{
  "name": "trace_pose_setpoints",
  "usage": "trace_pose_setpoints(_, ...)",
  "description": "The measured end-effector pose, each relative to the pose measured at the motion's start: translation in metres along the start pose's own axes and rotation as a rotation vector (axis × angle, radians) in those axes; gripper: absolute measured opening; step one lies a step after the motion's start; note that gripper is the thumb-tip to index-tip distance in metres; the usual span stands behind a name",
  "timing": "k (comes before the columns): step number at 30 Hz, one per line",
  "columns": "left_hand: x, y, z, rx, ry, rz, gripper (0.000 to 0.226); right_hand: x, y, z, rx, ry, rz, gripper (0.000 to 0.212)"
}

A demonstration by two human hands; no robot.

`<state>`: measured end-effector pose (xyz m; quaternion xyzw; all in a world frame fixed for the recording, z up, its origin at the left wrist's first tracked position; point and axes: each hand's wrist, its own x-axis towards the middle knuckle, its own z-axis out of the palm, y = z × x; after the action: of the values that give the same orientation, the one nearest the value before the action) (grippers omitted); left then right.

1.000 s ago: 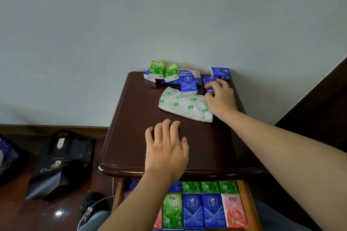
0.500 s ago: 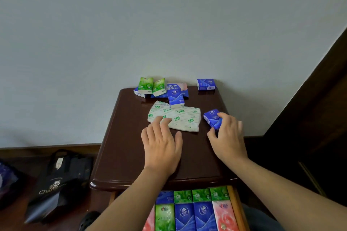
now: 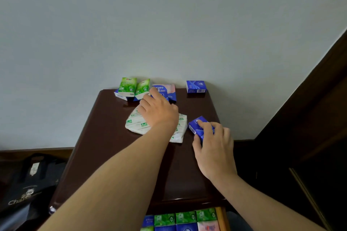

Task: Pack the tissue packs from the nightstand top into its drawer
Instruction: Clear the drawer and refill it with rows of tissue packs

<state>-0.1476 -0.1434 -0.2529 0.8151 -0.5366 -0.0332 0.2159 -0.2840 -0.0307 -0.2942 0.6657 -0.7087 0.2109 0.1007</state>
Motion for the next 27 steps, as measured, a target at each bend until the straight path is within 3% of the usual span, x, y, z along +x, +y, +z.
trace_pose_setpoints(5, -0.006, -0.002, -0.008, -0.131, 0.062, -0.001, 0.061, 0.001, 0.001, 0.001, 0.007, 0.000, 0.015, 0.042)
trace_pose_setpoints(9, -0.032, -0.018, -0.052, -0.522, 0.146, 0.243, 0.067, 0.003, 0.001, 0.000, 0.054, 0.011, 0.022, 0.044)
trace_pose_setpoints(11, -0.055, -0.033, -0.077, -0.653, 0.121, 0.335, 0.075, 0.004, 0.001, -0.001, 0.080, -0.008, 0.035, 0.047)
trace_pose_setpoints(14, -0.100, -0.060, -0.107, -0.748, -0.016, 0.300, 0.084, 0.004, -0.002, -0.009, 0.206, -0.068, 0.062, 0.050)
trace_pose_setpoints(19, -0.176, -0.108, -0.128, -0.782, -0.196, 0.074, 0.072, -0.013, -0.014, -0.047, 0.560, -0.059, 0.165, 0.048)
trace_pose_setpoints(22, -0.219, -0.135, -0.130, -0.813, -0.269, -0.029, 0.063, -0.047, -0.029, -0.078, 0.947, -0.052, 0.292, 0.047)
trace_pose_setpoints(27, -0.281, -0.177, -0.122, -0.936, -0.353, -0.190, 0.054, -0.134, -0.034, -0.119, 1.730, -0.381, 0.786, 0.036)
